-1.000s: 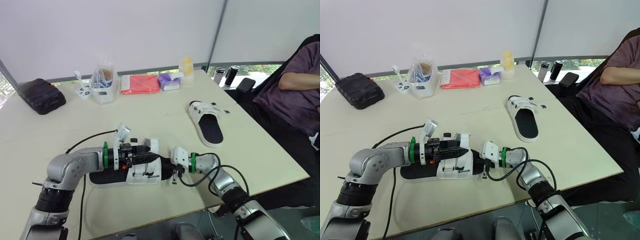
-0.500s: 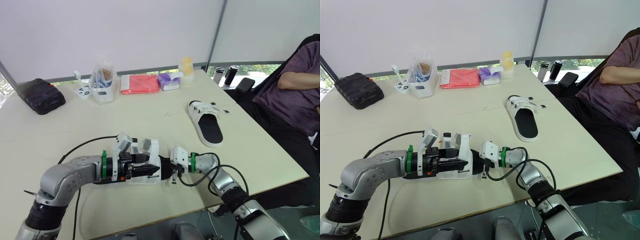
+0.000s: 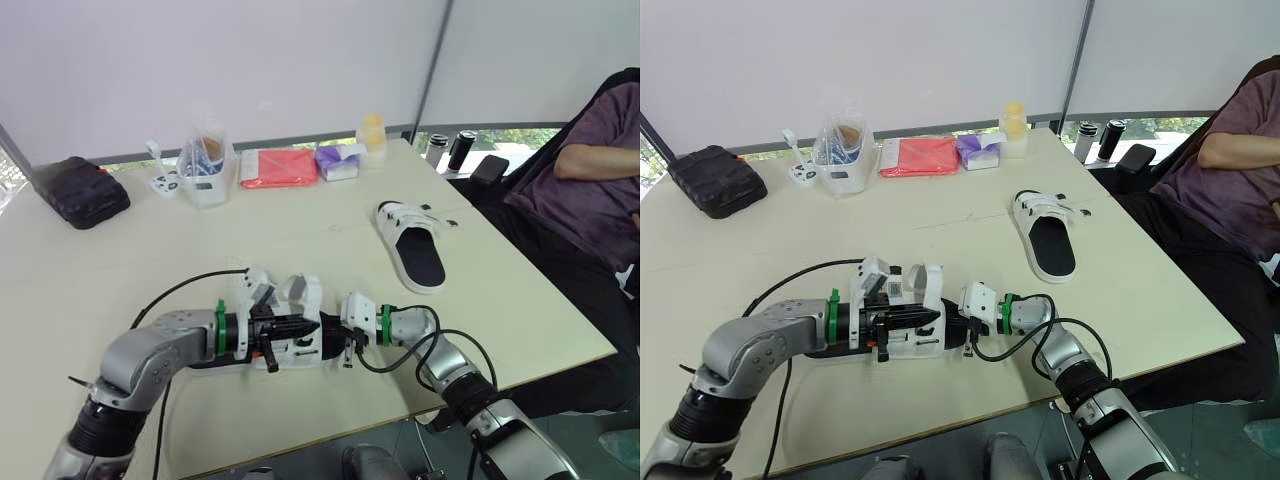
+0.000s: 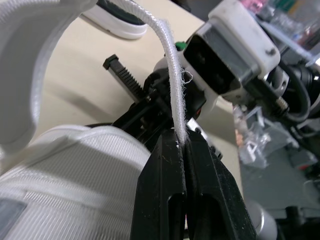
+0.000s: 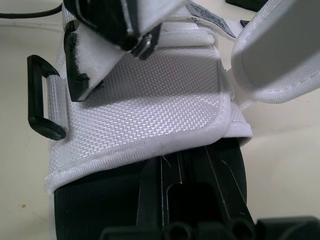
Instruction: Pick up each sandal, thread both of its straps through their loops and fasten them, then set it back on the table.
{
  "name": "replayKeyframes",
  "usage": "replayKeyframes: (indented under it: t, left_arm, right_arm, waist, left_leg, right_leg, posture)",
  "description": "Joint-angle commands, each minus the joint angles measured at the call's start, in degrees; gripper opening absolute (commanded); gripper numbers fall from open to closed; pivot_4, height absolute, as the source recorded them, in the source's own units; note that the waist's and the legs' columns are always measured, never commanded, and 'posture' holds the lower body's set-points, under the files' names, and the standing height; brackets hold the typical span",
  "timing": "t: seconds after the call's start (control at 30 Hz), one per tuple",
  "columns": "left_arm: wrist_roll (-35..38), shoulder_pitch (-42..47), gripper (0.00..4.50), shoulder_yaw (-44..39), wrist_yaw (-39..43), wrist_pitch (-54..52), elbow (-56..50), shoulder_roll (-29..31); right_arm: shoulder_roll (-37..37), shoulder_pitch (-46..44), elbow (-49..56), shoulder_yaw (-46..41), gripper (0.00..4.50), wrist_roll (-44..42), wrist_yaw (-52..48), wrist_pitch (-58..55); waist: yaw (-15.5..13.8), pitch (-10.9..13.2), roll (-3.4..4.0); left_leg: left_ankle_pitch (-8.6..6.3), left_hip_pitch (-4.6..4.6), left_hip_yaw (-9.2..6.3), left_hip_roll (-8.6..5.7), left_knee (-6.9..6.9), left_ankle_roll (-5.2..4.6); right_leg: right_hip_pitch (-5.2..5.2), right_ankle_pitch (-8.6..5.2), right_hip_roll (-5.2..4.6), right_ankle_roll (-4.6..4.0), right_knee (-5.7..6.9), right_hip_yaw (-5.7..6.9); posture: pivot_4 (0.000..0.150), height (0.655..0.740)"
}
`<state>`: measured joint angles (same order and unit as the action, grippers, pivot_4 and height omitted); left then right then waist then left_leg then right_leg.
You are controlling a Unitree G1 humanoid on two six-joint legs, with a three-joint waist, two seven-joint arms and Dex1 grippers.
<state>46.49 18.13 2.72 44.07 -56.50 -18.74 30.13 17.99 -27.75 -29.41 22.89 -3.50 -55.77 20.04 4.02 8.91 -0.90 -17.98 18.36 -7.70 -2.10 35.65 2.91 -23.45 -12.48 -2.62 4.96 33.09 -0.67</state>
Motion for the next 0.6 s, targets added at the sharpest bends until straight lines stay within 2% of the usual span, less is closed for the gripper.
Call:
replayKeyframes:
  t: [0.03, 0.13, 0.3, 0.6]
  left_arm:
    - [10.51, 2.95, 0.04, -7.68, -4.16, -7.10, 1.66, -2.88]
    - [14.42, 3.41, 0.04, -10.40, -7.29, -10.37, 3.13, -4.68]
    - [14.94, 1.03, 0.04, -9.83, -8.37, -11.80, 3.85, -5.02]
    - [10.00, -1.66, 0.04, -5.23, -5.46, -9.04, 1.35, -1.71]
  right_arm:
    - [1.11, 3.14, -10.59, 2.20, 0.00, 6.87, 3.09, -5.01]
    - [1.01, 3.19, -10.54, 2.22, 0.00, 6.83, 3.13, -5.07]
    - [0.74, 3.12, -10.37, 2.18, 0.00, 6.74, 3.23, -5.26]
    - [0.85, 3.36, -10.05, 2.13, 0.00, 6.69, 3.32, -5.45]
  waist:
    - [-0.01, 0.00, -0.01]
    - [0.04, -0.01, -0.03]
    - [0.01, -0.02, -0.02]
    - [-0.01, -0.02, -0.01]
  left_leg:
    - [0.00, 0.00, -0.02, 0.00, 0.00, 0.00]
    - [0.00, -0.03, -0.02, -0.01, 0.00, -0.01]
    - [0.02, -0.10, -0.03, 0.00, -0.02, -0.03]
    - [0.01, -0.12, -0.05, -0.01, -0.02, -0.01]
  right_leg:
    - [0.02, 0.00, 0.00, 0.00, 0.00, 0.02]
    - [0.06, 0.00, 0.01, 0.00, 0.01, 0.03]
    - [0.11, 0.01, 0.01, 0.01, 0.11, -0.08]
    - [0.08, 0.01, 0.01, 0.01, 0.15, -0.13]
  posture:
    - [0.150, 0.7400]
    - [0.150, 0.7400]
    - [0.150, 0.7400]
    - [0.150, 0.7400]
